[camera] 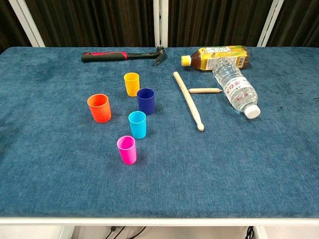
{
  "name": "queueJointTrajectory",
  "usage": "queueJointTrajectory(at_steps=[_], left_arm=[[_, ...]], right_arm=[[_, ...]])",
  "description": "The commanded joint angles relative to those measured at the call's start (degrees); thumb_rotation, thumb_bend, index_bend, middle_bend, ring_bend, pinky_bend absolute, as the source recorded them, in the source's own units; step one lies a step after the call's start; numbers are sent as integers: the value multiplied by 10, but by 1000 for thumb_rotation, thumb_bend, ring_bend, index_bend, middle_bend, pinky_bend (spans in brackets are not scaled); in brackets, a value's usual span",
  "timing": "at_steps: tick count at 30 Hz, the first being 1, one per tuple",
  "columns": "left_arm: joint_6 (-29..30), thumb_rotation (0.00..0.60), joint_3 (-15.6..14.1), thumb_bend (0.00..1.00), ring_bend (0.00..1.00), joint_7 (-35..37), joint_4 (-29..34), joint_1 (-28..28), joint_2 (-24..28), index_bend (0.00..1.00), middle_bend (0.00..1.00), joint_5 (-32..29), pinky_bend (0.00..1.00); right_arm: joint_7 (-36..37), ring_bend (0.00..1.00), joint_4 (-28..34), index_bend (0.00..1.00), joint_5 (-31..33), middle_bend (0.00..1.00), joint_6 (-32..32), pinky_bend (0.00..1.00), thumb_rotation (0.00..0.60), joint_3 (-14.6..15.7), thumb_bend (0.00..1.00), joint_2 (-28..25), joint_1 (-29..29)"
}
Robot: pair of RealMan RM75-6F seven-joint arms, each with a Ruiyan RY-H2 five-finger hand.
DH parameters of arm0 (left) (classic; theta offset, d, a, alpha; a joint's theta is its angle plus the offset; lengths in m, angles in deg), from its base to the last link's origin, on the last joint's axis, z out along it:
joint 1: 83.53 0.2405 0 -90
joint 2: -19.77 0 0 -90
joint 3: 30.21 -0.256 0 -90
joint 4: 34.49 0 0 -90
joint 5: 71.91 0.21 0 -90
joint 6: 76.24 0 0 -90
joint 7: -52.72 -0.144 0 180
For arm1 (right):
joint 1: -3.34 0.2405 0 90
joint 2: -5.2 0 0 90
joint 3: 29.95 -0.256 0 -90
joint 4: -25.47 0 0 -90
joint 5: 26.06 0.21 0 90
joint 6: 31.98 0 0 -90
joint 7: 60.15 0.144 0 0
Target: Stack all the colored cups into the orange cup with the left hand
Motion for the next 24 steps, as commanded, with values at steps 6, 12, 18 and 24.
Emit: queueJointTrajectory(at_steps=[6,12,18,24], left_arm=[[0,600,4,62,0,0,-2,-3,-9,74,50,0,43],[-15,600,15,62,0,15,17,-23,0,74,51,11,45],[-74,600,56,62,10,-3,55,-101,15,99,91,47,76],[-193,600,122,65,98,26,86,-214,16,161,157,4,125]], right_arm=[[7,0,-8,0,-1,0,0,0,600,4,126,-3,-5],[14,0,-13,0,12,0,7,0,600,-1,127,-3,-4],[10,0,-18,0,20,0,11,0,600,-6,131,-2,-4],[9,0,-14,0,16,0,6,0,600,-6,133,-6,-6]])
